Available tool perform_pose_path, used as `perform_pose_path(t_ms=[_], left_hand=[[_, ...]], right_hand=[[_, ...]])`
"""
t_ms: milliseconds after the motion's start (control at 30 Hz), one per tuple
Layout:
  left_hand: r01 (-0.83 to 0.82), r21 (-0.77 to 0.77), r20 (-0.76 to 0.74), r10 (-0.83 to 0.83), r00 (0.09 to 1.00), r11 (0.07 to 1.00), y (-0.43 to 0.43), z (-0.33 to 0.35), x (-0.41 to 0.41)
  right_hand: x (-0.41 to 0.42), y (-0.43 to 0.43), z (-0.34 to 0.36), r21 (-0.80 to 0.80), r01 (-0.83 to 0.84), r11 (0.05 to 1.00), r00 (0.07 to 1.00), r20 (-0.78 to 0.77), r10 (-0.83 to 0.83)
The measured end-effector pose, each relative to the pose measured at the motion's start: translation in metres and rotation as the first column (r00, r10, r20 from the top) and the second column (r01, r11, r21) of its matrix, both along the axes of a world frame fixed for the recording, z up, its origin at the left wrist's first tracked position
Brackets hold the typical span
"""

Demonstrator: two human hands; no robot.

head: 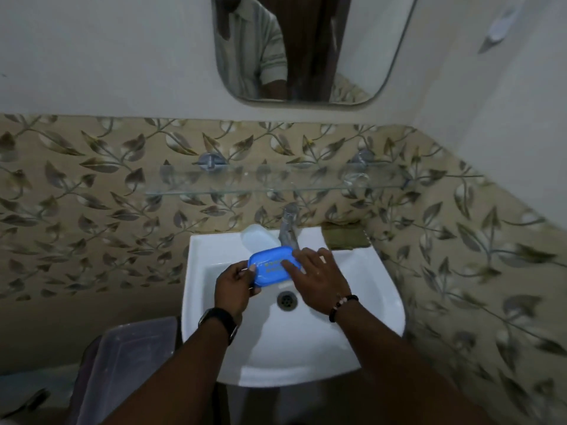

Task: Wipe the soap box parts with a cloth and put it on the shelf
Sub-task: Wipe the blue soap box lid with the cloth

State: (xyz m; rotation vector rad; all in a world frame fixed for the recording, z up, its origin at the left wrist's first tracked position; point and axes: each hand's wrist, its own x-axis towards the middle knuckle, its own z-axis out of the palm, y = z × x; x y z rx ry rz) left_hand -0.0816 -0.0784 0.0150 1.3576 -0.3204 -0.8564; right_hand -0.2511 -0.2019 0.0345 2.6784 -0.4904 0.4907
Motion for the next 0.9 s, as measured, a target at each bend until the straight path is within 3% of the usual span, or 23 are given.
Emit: perform_pose_path(t_ms=[100,333,567,767,833,900], left_hand=[[0.0,0.0,0.001,0.0,1.0,1.0,-0.003,0.0,-0.014],[-0.013,0.009,0.053,0.012,0.999,1.0,-0.009,0.002,-0.026],[-0.042,0.034,0.086,0.039,0.996,0.999,-0.008,0.008,-0.038],[-0.075,0.068,0.117,0.067,0.991,0.995,-0.002,0.008,-0.047],[-0.083,0.068,0.126,0.074,0.989,0.994,-0.001,0.01,-0.049],[-0.084,0.071,0.137,0.074,0.988,0.994,0.0,0.011,-0.05]], right_hand=[[-0.029,-0.034,0.013,0.002,0.173,0.985,0.983,0.069,-0.172],[-0.042,-0.097,0.039,0.161,0.52,0.839,0.854,-0.073,-0.515],[-0.032,-0.144,0.001,0.386,0.563,0.731,0.825,-0.202,-0.528],[-0.024,-0.163,-0.038,0.549,0.633,0.546,0.766,-0.338,-0.547],[-0.022,-0.159,-0.048,0.506,0.656,0.56,0.75,-0.351,-0.561],[-0.022,-0.157,-0.053,0.467,0.629,0.621,0.77,-0.268,-0.579]])
